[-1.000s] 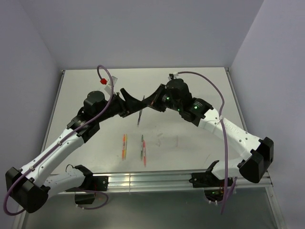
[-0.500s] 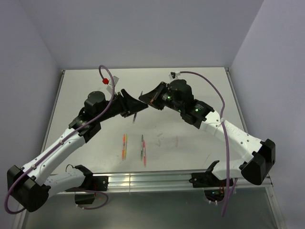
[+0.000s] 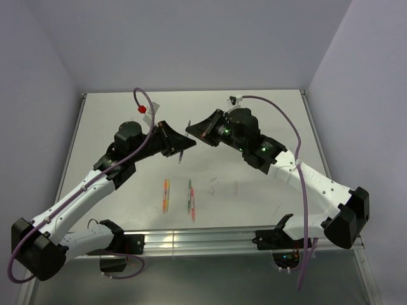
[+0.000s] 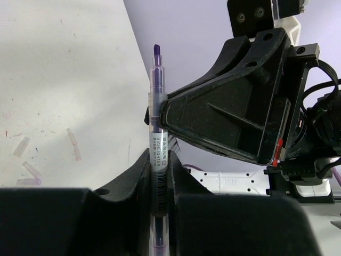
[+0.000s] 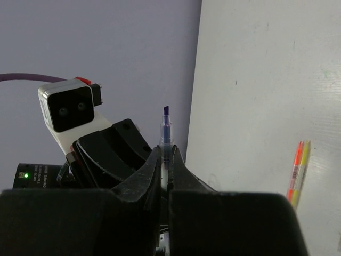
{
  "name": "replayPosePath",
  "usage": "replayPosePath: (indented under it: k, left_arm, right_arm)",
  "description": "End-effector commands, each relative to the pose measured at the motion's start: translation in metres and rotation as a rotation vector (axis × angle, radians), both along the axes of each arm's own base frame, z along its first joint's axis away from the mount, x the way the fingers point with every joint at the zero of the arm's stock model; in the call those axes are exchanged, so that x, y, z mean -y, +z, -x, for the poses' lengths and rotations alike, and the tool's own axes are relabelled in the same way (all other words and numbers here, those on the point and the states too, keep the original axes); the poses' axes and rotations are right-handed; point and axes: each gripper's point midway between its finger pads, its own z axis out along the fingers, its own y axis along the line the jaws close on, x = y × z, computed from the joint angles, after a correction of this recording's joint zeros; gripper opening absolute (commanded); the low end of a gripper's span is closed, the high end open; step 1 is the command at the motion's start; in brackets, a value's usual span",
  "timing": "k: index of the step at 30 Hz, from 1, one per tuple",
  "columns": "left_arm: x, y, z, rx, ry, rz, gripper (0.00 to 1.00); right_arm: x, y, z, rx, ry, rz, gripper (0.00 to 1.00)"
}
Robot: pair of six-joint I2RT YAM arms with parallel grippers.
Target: Insert the pens into the pen caps
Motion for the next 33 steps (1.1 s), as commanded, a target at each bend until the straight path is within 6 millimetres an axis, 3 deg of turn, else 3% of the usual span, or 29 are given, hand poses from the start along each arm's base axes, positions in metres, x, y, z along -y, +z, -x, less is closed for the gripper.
replayPosePath:
  k: [1, 2, 3, 5, 7, 8, 11, 13, 17, 18, 19, 21, 22, 24, 27, 28, 33]
  left_arm:
    - [0.005, 0.021, 0.007, 0.084, -0.050, 0.052, 0.00]
    - [0.005, 0.020, 0.008, 0.089, -0.051, 0.047, 0.00]
    - [0.004, 0.016, 0.008, 0.087, -0.052, 0.039, 0.00]
    - [0.000, 0.012, 0.008, 0.104, -0.035, 0.008, 0.00]
    - [-0.006, 0.012, 0.009, 0.137, -0.017, -0.025, 0.00]
    - [-0.012, 0.002, 0.007, 0.111, 0.015, -0.065, 0.00]
    - [-0.024, -0.016, 0.009, 0.081, 0.053, -0.143, 0.00]
    - [-0.032, -0.026, 0.013, 0.064, 0.076, -0.164, 0.00]
    - [-0.049, -0.057, 0.023, 0.010, 0.110, -0.254, 0.00]
    - [-0.053, -0.060, 0.027, 0.012, 0.112, -0.262, 0.00]
    - [-0.056, -0.064, 0.028, 0.020, 0.111, -0.282, 0.00]
    - [-0.061, -0.073, 0.035, 0.028, 0.101, -0.313, 0.00]
    - [-0.062, -0.075, 0.037, 0.032, 0.091, -0.321, 0.00]
    - [-0.065, -0.082, 0.042, 0.039, 0.075, -0.342, 0.00]
    - [-0.066, -0.094, 0.045, 0.030, 0.057, -0.371, 0.00]
    - [-0.065, -0.096, 0.046, 0.032, 0.044, -0.374, 0.00]
    - [-0.062, -0.101, 0.045, 0.018, 0.042, -0.368, 0.00]
  right_arm:
    - [-0.005, 0.010, 0.014, 0.058, 0.040, -0.004, 0.00]
    - [-0.002, 0.006, 0.016, 0.052, 0.035, 0.016, 0.06]
    - [0.000, 0.004, 0.015, 0.054, 0.019, 0.029, 0.19]
    - [0.007, -0.007, 0.018, 0.041, 0.004, 0.070, 0.57]
    - [0.020, -0.019, 0.015, 0.039, -0.052, 0.119, 0.72]
    - [0.030, -0.023, 0.017, 0.028, -0.075, 0.144, 0.84]
    - [0.062, -0.037, 0.013, 0.006, -0.154, 0.229, 1.00]
    - [0.079, -0.047, 0.012, 0.000, -0.183, 0.294, 1.00]
    - [0.121, -0.097, 0.021, -0.096, -0.226, 0.490, 0.96]
    - [0.131, -0.120, 0.026, -0.139, -0.228, 0.541, 0.89]
    - [0.140, -0.134, 0.031, -0.183, -0.241, 0.567, 0.72]
    - [0.160, -0.164, 0.041, -0.244, -0.264, 0.638, 0.63]
    - [0.165, -0.175, 0.046, -0.266, -0.266, 0.664, 0.46]
    - [0.177, -0.198, 0.057, -0.316, -0.267, 0.724, 0.40]
    - [0.178, -0.220, 0.061, -0.366, -0.241, 0.775, 0.26]
    - [0.175, -0.230, 0.059, -0.386, -0.227, 0.808, 0.25]
    - [0.148, -0.227, 0.039, -0.394, -0.216, 0.821, 0.25]
